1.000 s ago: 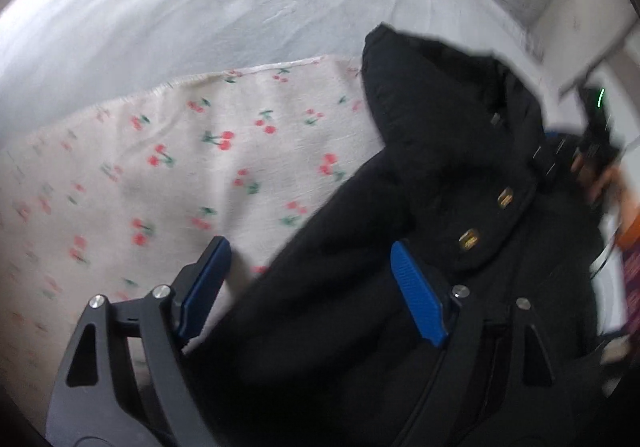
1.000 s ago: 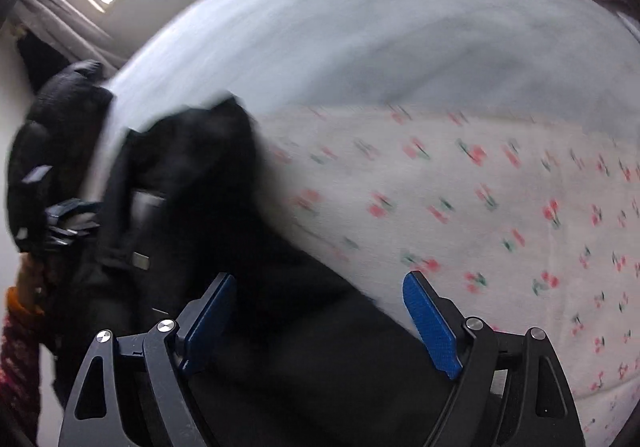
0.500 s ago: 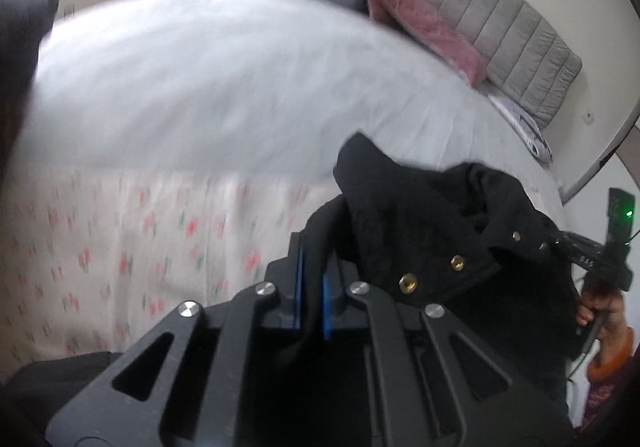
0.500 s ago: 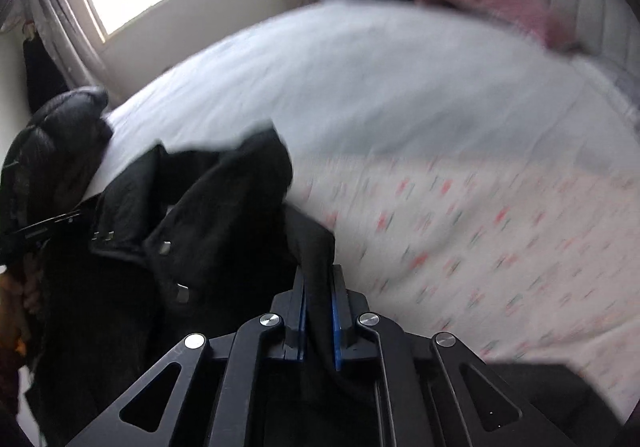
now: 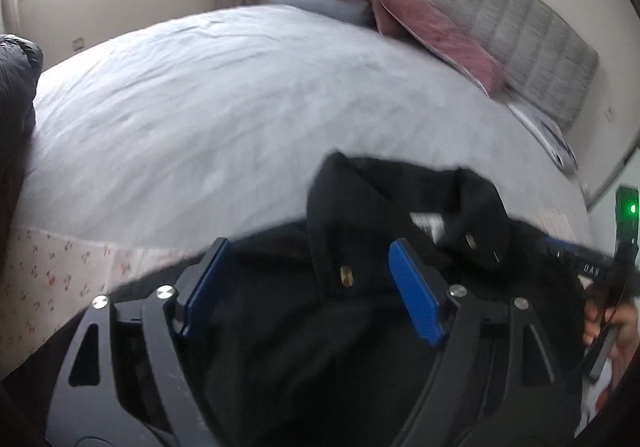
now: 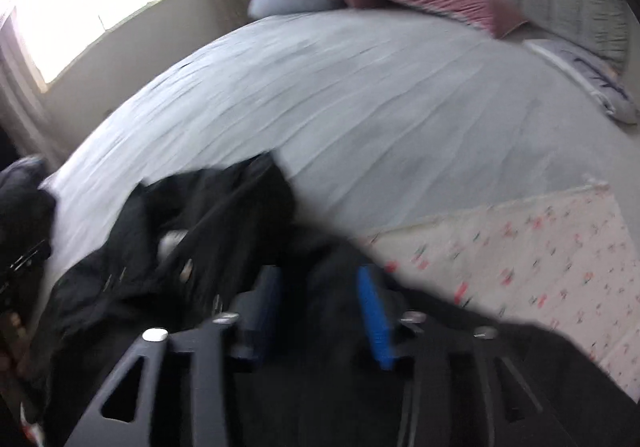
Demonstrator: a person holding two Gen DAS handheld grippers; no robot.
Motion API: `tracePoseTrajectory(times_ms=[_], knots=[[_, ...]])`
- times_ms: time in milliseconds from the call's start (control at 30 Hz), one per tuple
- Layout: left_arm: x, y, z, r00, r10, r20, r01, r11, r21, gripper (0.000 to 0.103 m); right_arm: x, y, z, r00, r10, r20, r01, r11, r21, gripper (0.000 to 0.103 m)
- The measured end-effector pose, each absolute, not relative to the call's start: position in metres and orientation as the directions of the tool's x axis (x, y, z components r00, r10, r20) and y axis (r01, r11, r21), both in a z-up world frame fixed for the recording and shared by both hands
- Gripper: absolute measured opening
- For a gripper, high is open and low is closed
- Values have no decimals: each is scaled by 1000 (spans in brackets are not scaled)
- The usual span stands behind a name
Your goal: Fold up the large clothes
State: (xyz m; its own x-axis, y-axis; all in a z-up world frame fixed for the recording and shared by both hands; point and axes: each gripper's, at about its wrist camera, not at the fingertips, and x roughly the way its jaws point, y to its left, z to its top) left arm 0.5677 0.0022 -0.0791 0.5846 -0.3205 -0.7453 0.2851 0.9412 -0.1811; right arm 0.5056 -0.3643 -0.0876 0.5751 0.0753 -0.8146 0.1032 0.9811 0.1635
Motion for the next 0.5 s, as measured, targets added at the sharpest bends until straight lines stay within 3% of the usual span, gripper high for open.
tracePoseTrajectory(times_ms=[233, 300, 500], knots=[[502, 11, -83, 319, -297, -900, 334, 924, -186, 80, 430, -350, -56, 449, 214, -868, 19, 968, 249, 57], [478, 11, -77, 279, -292, -915, 351, 918, -186, 80, 405, -342, -44, 432, 242, -869, 14, 961, 275, 63], [439, 9, -60, 270, -170, -948, 351, 934, -67, 83, 331, -329, -3, 372, 177, -911, 21, 980, 199, 72]])
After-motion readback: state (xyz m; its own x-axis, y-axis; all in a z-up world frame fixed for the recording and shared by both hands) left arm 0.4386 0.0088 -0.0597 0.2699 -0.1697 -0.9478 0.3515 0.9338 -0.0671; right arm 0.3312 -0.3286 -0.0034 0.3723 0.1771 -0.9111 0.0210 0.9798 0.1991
